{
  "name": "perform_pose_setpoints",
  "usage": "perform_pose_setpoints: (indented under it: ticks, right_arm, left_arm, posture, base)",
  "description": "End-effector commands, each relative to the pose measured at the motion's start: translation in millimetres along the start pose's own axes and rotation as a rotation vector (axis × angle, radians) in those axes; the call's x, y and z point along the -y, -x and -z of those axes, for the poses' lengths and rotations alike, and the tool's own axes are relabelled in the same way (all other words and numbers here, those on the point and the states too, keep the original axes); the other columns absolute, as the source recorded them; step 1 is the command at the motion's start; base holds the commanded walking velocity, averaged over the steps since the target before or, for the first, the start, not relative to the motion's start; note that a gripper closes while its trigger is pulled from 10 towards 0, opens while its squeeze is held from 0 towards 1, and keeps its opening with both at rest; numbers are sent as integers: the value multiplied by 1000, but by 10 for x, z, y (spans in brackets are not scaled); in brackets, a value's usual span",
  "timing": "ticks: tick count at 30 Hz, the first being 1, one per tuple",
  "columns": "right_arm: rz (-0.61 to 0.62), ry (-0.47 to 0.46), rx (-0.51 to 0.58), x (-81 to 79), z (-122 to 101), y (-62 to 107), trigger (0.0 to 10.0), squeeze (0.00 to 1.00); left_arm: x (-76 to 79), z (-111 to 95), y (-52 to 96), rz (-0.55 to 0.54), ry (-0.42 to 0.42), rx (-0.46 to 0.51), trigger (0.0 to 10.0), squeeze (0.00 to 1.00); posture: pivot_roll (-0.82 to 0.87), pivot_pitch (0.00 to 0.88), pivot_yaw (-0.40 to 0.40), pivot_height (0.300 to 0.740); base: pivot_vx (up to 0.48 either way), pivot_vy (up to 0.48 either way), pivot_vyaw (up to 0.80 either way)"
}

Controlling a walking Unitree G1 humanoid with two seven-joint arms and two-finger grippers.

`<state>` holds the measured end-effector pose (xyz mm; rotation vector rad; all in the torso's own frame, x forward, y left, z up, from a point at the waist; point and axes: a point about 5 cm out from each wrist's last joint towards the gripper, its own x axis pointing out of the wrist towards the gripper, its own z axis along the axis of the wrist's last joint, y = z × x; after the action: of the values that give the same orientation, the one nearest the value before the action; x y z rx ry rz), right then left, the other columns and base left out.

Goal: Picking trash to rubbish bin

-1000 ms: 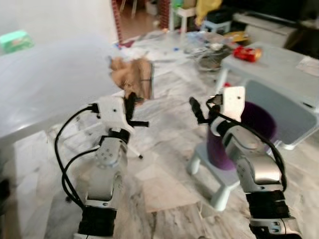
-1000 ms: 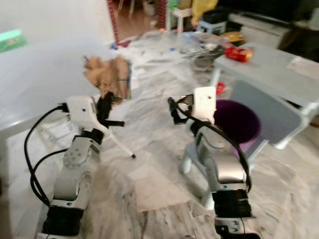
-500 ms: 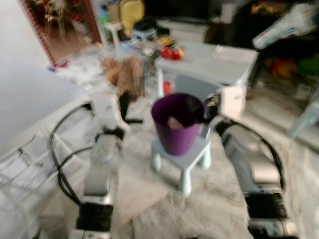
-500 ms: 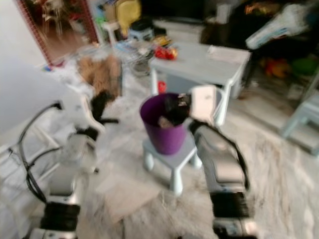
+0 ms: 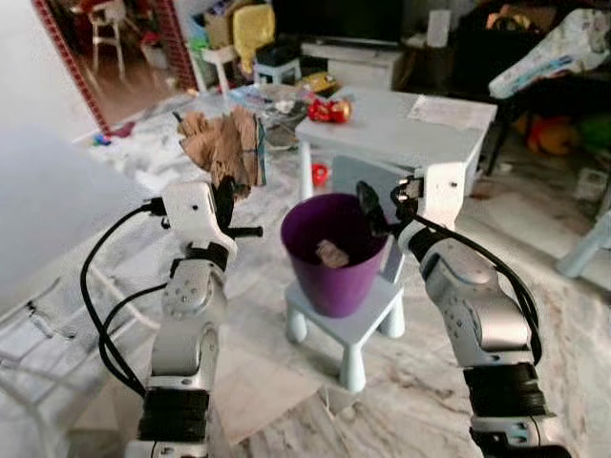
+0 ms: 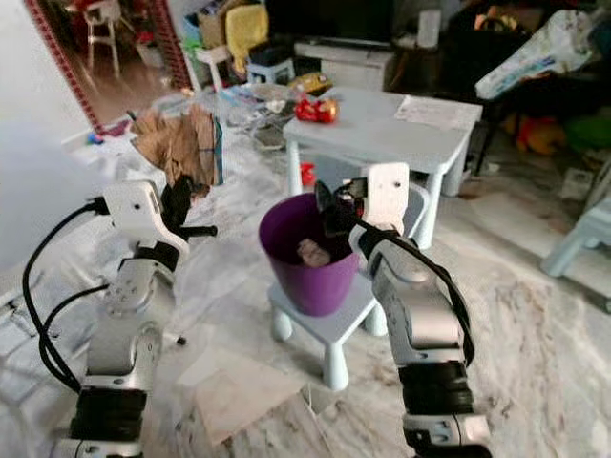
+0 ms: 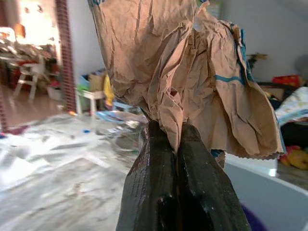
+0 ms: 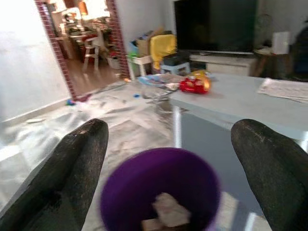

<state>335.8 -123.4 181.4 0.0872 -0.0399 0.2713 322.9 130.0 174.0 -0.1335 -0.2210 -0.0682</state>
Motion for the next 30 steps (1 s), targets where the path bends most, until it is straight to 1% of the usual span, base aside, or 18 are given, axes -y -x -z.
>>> perform_pose_setpoints:
  ticks: [1, 8, 14, 21, 27, 30]
  right_arm:
    - [1, 4, 7, 26, -18, 17, 10000, 0]
    - [-8, -1, 4, -4, -2, -17, 10000, 0]
    - [-9, -6, 2, -11, 14, -3, 10000, 0]
    - [1, -12, 4, 4, 19, 1, 10000, 0]
    - [7, -22, 5, -5, 37, 4, 10000, 0]
    - [8, -26, 5, -17, 43, 1, 10000, 0]
  left_arm:
    - [20, 22, -17, -7, 10, -6, 10000, 0]
    - [-29, 88, -28, -16, 3, -33, 10000, 0]
    - [-45, 122, -34, -12, 14, -47, 10000, 0]
    - [-25, 111, -53, 7, 19, -42, 10000, 0]
    - [-49, 103, -54, 18, 7, -45, 10000, 0]
    - [-72, 106, -50, 11, 8, -52, 10000, 0]
  posture:
    - [-90, 5, 55, 740]
    - [-86, 0, 54, 740]
    - [-89, 0, 61, 740]
    - [-89, 0, 72, 740]
    - [-81, 0, 80, 740]
    - [-79, 3, 82, 740]
  base:
    - [0, 0, 0]
    - [0, 0, 0]
    - [0, 0, 0]
    - [0, 0, 0]
    - [0, 0, 0]
    - [305, 0, 0]
